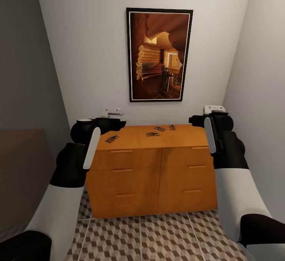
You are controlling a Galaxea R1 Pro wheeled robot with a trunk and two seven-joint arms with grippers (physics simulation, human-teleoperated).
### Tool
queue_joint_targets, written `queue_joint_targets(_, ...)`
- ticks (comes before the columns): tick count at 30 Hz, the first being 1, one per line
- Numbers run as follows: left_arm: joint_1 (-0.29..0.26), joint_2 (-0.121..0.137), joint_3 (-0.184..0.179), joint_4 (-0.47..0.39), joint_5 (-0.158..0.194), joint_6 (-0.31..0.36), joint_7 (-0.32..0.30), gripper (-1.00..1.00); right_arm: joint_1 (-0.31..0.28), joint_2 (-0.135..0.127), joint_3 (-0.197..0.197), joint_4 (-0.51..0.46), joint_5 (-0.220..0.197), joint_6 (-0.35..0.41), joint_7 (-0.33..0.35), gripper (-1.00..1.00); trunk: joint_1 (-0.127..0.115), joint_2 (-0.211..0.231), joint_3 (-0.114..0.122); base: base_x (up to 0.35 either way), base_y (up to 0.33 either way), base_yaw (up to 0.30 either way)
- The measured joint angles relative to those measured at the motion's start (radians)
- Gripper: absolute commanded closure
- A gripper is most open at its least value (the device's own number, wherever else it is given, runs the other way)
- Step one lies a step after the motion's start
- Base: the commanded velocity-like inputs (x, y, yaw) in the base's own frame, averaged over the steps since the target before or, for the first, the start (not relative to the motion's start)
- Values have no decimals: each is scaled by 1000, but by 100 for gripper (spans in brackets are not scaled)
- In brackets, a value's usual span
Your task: Take the four mousetraps from the cabinet in the bathroom and place them on the bathroom floor. Make sure all four end up on the same floor surface, and ensure that at least two of them are either under or directly next to the same bathroom sink.
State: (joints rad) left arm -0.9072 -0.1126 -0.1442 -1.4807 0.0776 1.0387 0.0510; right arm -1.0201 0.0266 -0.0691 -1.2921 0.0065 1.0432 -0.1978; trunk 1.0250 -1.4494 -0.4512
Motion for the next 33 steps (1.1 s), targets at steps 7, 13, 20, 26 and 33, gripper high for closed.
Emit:
queue_joint_targets(7, 0, -1, 0, 4, 1, -1, 0, -100, -1, 1, 2, 2, 1, 0, -2, -100, 0, 0, 0, 190, -38, 0)
queue_joint_targets(13, 0, -2, 0, 12, 2, -1, 0, -100, -1, 2, 4, 5, 0, 0, -1, -100, 0, 0, 0, 285, -74, 0)
queue_joint_targets(20, 0, 0, 1, 32, 3, -1, 0, -100, -1, 1, 6, 6, -1, 0, -1, -100, 0, 0, 0, 307, -35, 0)
queue_joint_targets(26, 0, 1, 1, 41, 3, -1, 1, -100, -1, 0, 6, 17, -1, 0, -2, -100, 0, 0, 0, 314, -6, 0)
queue_joint_targets(33, 0, 2, 2, 61, 3, -1, 1, -100, -1, 1, 6, 36, -1, 0, -2, -100, 0, 0, 0, 260, -1, 0)
